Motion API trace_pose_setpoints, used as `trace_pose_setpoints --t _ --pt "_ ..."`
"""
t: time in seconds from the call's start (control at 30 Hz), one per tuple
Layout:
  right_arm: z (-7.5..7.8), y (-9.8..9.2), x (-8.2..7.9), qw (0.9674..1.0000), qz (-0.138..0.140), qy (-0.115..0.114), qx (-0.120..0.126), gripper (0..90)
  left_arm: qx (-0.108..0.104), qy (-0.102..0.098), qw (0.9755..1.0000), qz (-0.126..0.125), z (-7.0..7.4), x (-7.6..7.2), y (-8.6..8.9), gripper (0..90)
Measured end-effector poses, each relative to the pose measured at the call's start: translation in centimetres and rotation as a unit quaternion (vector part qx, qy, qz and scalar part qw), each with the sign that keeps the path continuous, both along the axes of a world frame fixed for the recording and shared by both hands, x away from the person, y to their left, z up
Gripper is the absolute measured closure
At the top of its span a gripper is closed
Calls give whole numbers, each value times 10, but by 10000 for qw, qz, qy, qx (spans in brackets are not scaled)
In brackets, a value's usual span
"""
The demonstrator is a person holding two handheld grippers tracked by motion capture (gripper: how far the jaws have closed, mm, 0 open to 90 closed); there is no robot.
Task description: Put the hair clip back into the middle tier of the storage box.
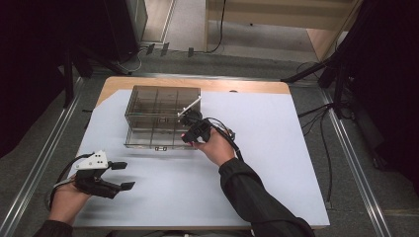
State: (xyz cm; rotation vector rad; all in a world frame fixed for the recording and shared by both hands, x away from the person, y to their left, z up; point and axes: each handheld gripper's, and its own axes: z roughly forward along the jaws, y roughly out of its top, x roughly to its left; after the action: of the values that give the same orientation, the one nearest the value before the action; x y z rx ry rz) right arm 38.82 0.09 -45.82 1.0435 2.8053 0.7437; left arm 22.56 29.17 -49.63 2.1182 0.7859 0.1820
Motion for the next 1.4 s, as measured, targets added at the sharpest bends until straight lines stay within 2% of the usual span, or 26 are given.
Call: trace_pose_setpoints --t 0.43,0.67,1.0,1.4 --pt "2 -1 0 10000 -15 -9 23 736 -4 -1 10000 -10 0 0 1 239" --pt "7 -5 -1 9999 -19 -50 158 702 4 8 10000 -22 1 1 0 239" --pt "15 -13 -5 9987 -42 -130 482 651 16 -9 10000 -65 1 3 -2 239" --pt "22 -25 -8 9974 -70 -233 673 615 28 15 9999 -135 1 8 -5 239"
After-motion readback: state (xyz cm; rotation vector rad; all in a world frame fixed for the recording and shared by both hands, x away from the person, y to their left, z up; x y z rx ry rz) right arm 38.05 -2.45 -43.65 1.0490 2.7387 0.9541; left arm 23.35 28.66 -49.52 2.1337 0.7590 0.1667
